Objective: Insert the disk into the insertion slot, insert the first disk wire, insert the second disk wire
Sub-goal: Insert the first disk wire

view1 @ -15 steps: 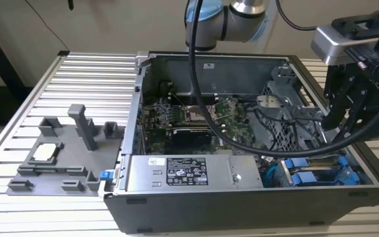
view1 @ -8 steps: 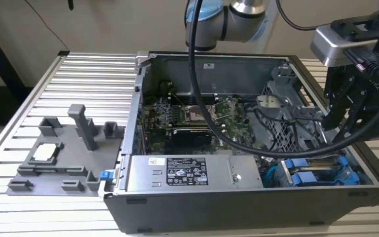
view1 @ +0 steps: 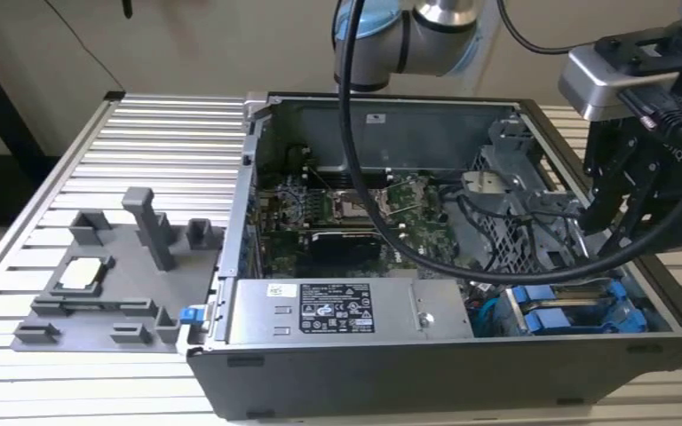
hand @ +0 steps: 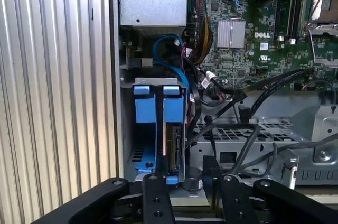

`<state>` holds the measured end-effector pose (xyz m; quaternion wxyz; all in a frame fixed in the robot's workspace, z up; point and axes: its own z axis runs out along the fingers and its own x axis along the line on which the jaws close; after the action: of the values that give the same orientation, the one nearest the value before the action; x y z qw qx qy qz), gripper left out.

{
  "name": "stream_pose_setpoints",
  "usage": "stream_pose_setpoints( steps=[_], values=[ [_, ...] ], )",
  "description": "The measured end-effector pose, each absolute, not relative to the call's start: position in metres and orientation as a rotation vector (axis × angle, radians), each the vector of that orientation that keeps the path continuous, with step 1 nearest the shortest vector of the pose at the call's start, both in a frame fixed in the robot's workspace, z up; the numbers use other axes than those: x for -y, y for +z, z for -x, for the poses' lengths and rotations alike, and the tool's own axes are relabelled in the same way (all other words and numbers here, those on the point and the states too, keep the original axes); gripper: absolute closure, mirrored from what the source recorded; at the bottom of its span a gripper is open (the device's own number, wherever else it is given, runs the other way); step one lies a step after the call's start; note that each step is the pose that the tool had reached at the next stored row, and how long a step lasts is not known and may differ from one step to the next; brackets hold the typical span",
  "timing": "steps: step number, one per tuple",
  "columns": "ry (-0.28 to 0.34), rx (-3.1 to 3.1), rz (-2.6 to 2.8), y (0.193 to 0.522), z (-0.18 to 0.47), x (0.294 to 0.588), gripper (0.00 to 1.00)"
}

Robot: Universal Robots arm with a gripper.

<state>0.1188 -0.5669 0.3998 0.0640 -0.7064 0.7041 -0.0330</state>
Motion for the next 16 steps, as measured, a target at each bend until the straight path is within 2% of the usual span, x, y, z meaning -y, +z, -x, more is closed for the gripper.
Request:
stream_pose_setpoints(
  steps=[4,16],
  values=[
    [-0.106,-2.100,2.105,0.399,-0.119,0.567,0.60],
    [-0.058,-2.100,2.117,0.395,-0.137,0.566,0.60]
  ],
)
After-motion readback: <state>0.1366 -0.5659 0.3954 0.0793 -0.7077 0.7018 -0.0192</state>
